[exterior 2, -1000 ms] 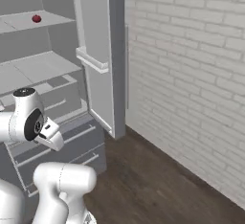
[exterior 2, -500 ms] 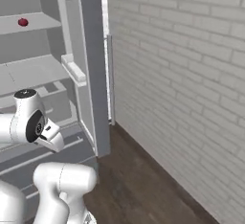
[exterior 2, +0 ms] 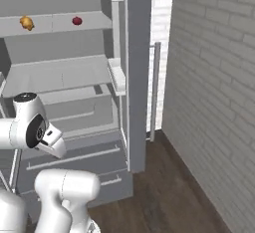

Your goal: Place one tomato and one chicken drumstick in each tupperware on the nearby counter, to pack two identical lunches.

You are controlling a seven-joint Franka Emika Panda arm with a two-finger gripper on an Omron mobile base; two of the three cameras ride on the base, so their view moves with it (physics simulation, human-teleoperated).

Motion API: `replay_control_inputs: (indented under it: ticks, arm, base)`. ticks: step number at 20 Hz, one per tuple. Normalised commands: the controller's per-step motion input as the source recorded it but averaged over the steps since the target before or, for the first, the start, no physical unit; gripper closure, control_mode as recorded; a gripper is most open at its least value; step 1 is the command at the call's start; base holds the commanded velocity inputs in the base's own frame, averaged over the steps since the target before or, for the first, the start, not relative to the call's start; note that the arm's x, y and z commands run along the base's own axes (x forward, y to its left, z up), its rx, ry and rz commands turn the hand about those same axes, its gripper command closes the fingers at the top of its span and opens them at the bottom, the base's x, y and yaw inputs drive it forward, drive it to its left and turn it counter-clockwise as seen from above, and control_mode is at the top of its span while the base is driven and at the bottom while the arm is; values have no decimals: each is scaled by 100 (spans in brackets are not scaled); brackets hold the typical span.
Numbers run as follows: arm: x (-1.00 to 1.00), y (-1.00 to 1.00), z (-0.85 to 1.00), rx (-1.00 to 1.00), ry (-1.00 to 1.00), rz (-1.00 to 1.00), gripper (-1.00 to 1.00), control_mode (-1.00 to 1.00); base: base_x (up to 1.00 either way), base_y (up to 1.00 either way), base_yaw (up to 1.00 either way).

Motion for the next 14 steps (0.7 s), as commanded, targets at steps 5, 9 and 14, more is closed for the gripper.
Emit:
replay_control_inputs:
  ticks: [5,9,14]
  arm:
    - [0,0,0,0,0,0,-100,100]
    - [0,0,0,0,0,0,-100,100]
    - [0,0,0,0,0,0,-100,100]
  base:
    - [95,0,8]
    - [43,0,48]
    - [57,-12,45]
